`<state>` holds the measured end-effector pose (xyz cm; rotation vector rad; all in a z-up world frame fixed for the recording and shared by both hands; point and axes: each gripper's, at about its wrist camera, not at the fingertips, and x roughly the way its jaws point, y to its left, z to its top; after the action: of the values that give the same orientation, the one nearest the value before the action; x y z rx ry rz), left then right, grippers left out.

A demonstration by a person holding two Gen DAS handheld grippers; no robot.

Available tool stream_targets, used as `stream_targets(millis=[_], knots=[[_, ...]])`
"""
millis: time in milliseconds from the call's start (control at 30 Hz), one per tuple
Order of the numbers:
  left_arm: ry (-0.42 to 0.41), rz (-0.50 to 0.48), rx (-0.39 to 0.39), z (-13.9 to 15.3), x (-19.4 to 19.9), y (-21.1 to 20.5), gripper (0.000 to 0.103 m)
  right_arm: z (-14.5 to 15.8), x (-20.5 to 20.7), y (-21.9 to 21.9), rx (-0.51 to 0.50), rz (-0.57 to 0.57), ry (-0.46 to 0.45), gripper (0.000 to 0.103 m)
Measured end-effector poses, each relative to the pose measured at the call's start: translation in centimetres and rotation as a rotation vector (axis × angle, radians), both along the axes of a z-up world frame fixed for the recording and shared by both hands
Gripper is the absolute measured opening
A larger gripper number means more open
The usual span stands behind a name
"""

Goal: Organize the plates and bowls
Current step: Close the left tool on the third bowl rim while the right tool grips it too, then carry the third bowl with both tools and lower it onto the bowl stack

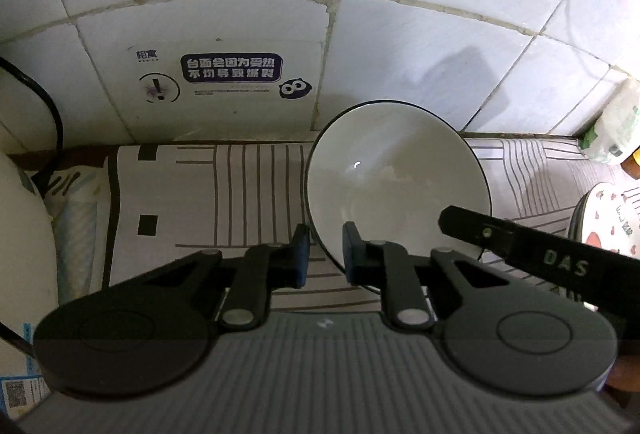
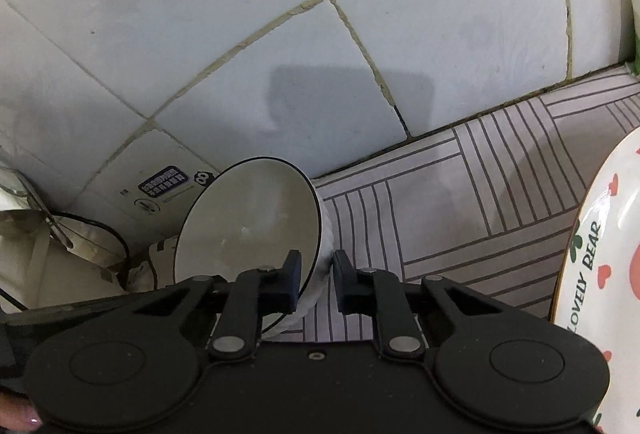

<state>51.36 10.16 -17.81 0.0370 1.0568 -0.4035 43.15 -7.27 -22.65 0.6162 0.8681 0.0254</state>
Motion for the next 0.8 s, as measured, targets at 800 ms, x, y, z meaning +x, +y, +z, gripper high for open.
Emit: stream_targets(millis=[800], knots=[[-0.009,-0.05,-0.01,7.9,-11.1,1.5,0.013,6.1,-10.0,1.1,-0.041,0.095,0.009,0.017]])
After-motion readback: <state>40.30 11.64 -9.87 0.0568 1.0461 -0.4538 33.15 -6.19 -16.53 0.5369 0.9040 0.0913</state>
